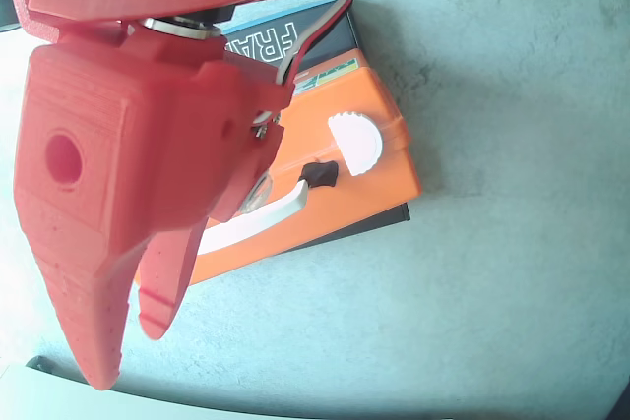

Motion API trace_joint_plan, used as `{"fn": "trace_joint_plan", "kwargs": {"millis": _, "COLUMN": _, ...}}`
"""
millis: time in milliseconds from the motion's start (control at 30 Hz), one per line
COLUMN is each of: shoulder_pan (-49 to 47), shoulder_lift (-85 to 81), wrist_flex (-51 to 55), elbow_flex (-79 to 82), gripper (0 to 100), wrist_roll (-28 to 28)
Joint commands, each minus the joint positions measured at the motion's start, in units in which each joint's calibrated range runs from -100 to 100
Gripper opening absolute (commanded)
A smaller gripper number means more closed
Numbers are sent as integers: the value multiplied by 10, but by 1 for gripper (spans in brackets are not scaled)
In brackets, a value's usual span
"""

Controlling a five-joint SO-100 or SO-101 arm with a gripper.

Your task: Grab the white handle of the orange box

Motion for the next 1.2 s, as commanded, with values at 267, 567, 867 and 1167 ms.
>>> {"fn": "trace_joint_plan", "kwargs": {"millis": 267, "shoulder_pan": 16, "shoulder_lift": 175, "wrist_flex": 9, "elbow_flex": -162, "gripper": 34, "wrist_roll": 2}}
{"fn": "trace_joint_plan", "kwargs": {"millis": 567, "shoulder_pan": 17, "shoulder_lift": 327, "wrist_flex": 2, "elbow_flex": -317, "gripper": 34, "wrist_roll": 1}}
{"fn": "trace_joint_plan", "kwargs": {"millis": 867, "shoulder_pan": 26, "shoulder_lift": 380, "wrist_flex": -111, "elbow_flex": -336, "gripper": 34, "wrist_roll": 2}}
{"fn": "trace_joint_plan", "kwargs": {"millis": 1167, "shoulder_pan": 5, "shoulder_lift": 450, "wrist_flex": -142, "elbow_flex": -480, "gripper": 34, "wrist_roll": 2}}
